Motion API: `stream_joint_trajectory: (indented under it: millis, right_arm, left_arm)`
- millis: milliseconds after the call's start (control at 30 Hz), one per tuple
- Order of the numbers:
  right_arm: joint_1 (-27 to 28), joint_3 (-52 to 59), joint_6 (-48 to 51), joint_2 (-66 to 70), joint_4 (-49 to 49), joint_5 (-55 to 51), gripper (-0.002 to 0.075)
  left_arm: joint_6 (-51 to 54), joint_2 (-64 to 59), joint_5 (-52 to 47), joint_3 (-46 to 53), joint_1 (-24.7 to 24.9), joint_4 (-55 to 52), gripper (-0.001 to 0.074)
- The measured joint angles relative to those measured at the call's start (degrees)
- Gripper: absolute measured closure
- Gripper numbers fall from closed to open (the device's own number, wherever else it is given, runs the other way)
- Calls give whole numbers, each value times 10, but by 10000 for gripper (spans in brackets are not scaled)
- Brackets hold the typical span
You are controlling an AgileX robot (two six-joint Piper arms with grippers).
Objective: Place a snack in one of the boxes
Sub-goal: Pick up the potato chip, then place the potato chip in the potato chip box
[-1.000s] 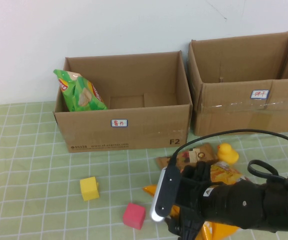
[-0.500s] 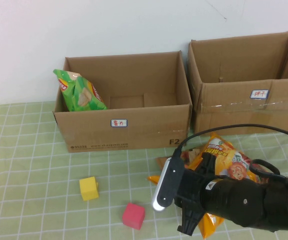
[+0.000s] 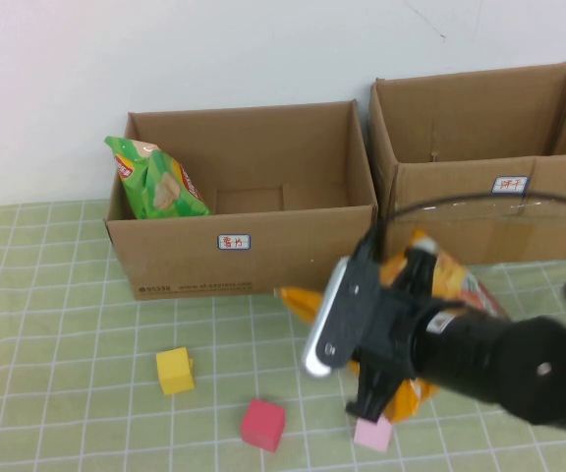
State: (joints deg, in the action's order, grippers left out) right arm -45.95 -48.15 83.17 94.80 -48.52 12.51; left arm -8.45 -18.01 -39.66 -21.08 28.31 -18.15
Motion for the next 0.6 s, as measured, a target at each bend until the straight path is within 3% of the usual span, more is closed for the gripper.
stream_joint_trajectory:
  millis: [333, 600]
  right_arm:
    - [0, -94, 15, -43, 0, -9, 559]
    - [0, -239, 84, 21, 0, -11, 560]
  left_arm:
    - [0, 0, 0, 0, 0, 0, 736]
    - [0, 0, 1, 1, 0, 0, 736]
